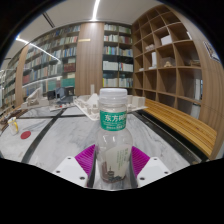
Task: Pour water
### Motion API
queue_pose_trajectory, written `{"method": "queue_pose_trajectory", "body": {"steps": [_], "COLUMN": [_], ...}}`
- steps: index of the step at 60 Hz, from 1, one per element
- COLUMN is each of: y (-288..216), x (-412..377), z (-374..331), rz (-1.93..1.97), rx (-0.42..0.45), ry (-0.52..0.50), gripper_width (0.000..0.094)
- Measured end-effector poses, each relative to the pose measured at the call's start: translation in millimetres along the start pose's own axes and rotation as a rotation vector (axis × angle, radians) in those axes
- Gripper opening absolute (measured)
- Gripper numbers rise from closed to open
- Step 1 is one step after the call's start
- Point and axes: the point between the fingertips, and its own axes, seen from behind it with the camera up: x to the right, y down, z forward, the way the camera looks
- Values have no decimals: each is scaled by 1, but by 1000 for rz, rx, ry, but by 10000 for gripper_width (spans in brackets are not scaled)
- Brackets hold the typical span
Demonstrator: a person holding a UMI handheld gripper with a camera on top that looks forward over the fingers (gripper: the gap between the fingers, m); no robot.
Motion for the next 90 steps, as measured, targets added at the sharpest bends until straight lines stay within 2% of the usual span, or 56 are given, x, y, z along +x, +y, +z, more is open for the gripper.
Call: {"method": "queue_pose_trajectory", "body": {"steps": [4,12,23,29,37,48,55,65,74,82,85,90], "y": [-1,-7,-59,-108,-198,-297,-332,-323,-265,-222,-207,-197], "x": [3,5,10,-5,-44,-159,-255,-406,-518,-578,-583,-588], "z": [0,-6,-21,-26,-36,-27,-17,-1,19,32,40,48], "rz": [15,9,-71,-184,-423,-814,-1100,-1551,-1885,-2181,-2249,-2279], "rx": [-1,-14,25,89,208,345,433,567,661,760,764,721], "ry": [24,65,165,233,334,436,465,462,380,378,379,368], "gripper_width": [440,436,436,436,435,434,432,434,435,433,431,432]}}
